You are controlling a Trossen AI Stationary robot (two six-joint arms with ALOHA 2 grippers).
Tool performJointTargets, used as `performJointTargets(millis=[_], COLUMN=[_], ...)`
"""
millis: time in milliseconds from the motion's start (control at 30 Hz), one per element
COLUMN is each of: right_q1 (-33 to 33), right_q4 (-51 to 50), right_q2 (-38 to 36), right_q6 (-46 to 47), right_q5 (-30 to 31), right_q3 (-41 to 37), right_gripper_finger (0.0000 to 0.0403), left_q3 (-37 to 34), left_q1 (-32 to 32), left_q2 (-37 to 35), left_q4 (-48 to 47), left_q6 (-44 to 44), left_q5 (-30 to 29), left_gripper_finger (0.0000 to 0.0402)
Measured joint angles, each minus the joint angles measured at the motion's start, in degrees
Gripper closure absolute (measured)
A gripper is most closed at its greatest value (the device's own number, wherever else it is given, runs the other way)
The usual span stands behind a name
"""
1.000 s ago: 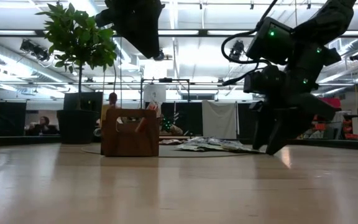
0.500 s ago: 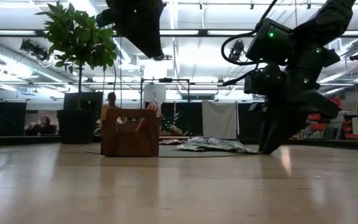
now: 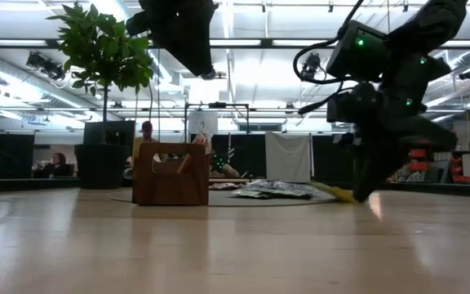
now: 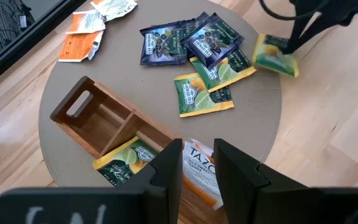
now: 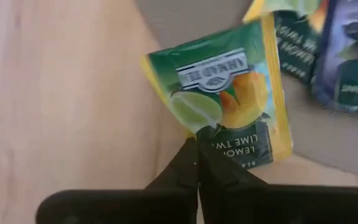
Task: Pick & Place Tea
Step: Put the yellow tea bag into the middle section of the wooden organizer
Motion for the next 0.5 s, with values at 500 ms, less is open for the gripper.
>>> performJointTargets(millis=[500], right_q1=[2.81], right_q4=[-6.68], right_q2=[-12.55], right_q6=[-3.5], right_q5=[4.42], right_q3=[6.78], right_gripper_finger=[0.0403], left_q3=[0.0], left_q1=[-0.02], left_q2=[0.0], left_q4=[0.73], left_q6=[0.02], left_q5=[0.0], left_gripper_finger=[0.0305])
